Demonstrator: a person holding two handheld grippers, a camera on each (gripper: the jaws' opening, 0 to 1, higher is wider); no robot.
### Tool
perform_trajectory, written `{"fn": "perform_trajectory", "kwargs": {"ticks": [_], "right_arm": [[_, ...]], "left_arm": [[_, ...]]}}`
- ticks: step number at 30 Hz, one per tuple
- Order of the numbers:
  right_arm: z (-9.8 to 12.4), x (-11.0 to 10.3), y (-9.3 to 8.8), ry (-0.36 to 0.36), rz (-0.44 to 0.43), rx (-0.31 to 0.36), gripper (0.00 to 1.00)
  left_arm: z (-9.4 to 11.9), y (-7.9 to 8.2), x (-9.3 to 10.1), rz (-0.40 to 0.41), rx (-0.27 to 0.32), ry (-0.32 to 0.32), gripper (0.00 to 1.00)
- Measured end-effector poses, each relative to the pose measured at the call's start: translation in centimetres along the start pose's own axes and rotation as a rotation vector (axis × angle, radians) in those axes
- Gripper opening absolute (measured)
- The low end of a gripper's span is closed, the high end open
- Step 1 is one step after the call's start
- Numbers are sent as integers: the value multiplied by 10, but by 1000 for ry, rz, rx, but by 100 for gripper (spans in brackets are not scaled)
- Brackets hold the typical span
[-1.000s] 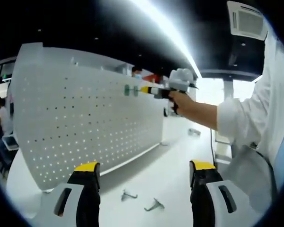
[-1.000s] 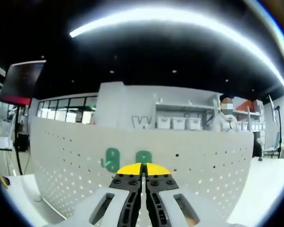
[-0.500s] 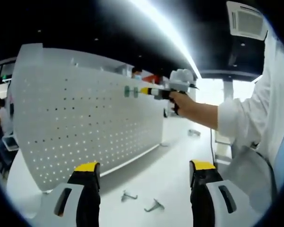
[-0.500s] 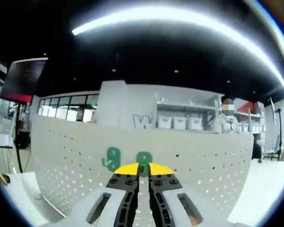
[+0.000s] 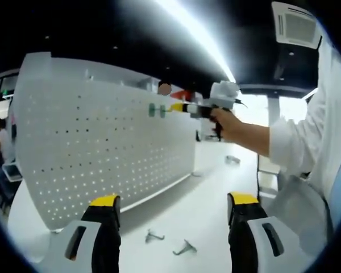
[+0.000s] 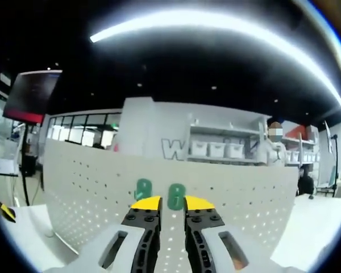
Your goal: Insert the hook assembly into the mounting plate slot until the hook locks in place.
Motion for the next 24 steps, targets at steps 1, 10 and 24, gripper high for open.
{"fn": "perform_trajectory", "kwargs": {"ticks": [1, 10, 24], "right_arm": [[3, -2, 1, 6, 4, 3, 13], [17, -28, 3, 83, 24, -2, 14], [41, -77, -30, 286, 45, -127, 15]], "left_arm": [[0, 0, 0, 0, 2, 1, 79], [3, 2, -2, -4, 12, 14, 78], [5, 3, -5, -5, 15, 36, 78]]}}
Point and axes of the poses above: the point that each gripper's makers call its tool centre point, and the gripper's own axes: z roughly backward along the fingers, x roughly to its right, y roughly out of its top, the point moved 9 cm from there along z, roughly backward along the fingers, and after that the axes turned 6 degrees about -x, right-handed, at the moved point
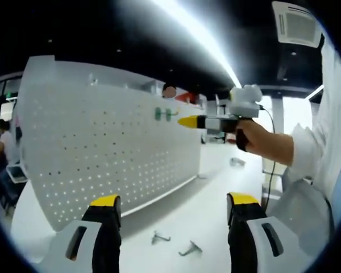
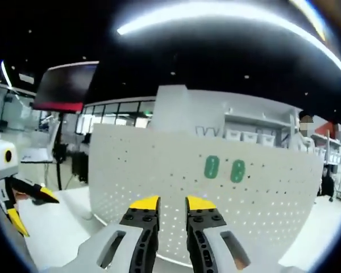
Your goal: Insert the hook assembly into the mounting plate slot until the hook locks in place.
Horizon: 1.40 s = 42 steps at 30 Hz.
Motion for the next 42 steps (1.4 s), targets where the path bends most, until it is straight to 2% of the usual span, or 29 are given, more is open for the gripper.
{"fn": "perform_trajectory", "kwargs": {"ticks": [9, 14, 18, 31, 36, 42], "right_arm": [[-8, -36, -32, 114, -13, -90, 15], [-14, -46, -49, 147, -16, -138, 15], [-14, -49, -56, 153, -20, -153, 15], [-10, -43, -55, 142, -36, -126, 15], [-9, -41, -53, 137, -31, -112, 15], [-7, -36, -52, 126, -39, -106, 15]], "left_arm": [[0, 0, -1, -3, -1, 8, 77], [0, -1, -1, -7, -8, 10, 76], [1, -1, -2, -9, -10, 15, 76], [-9, -10, -3, -3, -63, 9, 68], [-15, -11, -7, 14, -83, -1, 62], [-22, -4, -12, -47, -103, -19, 56]]}}
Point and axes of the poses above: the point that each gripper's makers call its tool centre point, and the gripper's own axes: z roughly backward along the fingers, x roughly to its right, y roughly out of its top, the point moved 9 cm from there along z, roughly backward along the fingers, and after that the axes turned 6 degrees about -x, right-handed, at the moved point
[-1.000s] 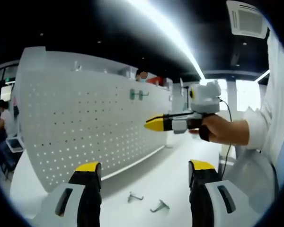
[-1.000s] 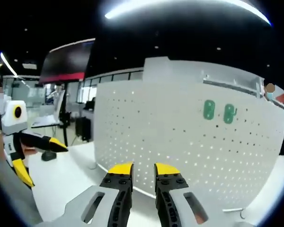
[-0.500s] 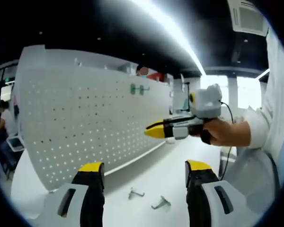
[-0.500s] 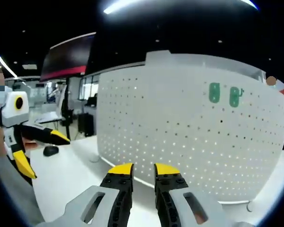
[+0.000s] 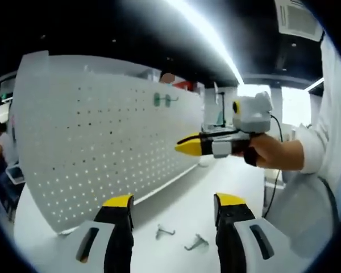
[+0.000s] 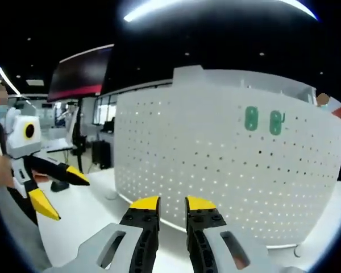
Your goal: Insert the hook assembly into the mounting plate slot until the hook locks in place.
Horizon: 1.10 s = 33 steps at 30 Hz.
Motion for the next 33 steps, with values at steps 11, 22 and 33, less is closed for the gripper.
{"fn": "perform_trajectory", "kwargs": {"ticks": [11, 22, 33], "right_arm": [[3, 4, 0, -13, -5, 5, 15], [4, 6, -1, -10, -9, 3, 15], [2, 6, -4, -6, -12, -8, 15]], "left_arm": [[-35, -19, -13, -66, -125, -74, 46], [-75, -39, -27, -132, -259, -133, 30], [-104, -67, -30, -126, -337, -119, 19]]}}
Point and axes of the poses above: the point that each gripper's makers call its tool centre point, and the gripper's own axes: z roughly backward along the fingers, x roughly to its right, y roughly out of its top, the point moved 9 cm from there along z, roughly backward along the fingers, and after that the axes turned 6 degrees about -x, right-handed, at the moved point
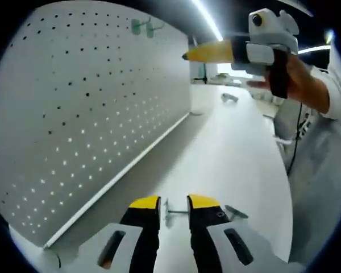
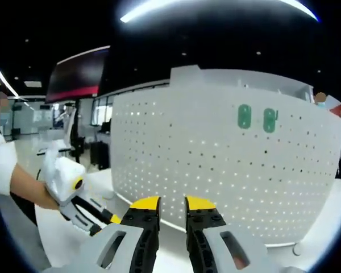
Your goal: Insert the hook assembly into the mounting plate slot until the hook locks in place.
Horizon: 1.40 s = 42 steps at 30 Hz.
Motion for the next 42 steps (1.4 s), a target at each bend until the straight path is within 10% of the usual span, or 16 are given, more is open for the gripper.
{"fn": "perform_trajectory", "kwargs": {"ticks": [42], "right_arm": [[-6, 4, -6, 14, -18, -21, 14]], "left_arm": [[-34, -19, -8, 85, -46, 48, 2]]}}
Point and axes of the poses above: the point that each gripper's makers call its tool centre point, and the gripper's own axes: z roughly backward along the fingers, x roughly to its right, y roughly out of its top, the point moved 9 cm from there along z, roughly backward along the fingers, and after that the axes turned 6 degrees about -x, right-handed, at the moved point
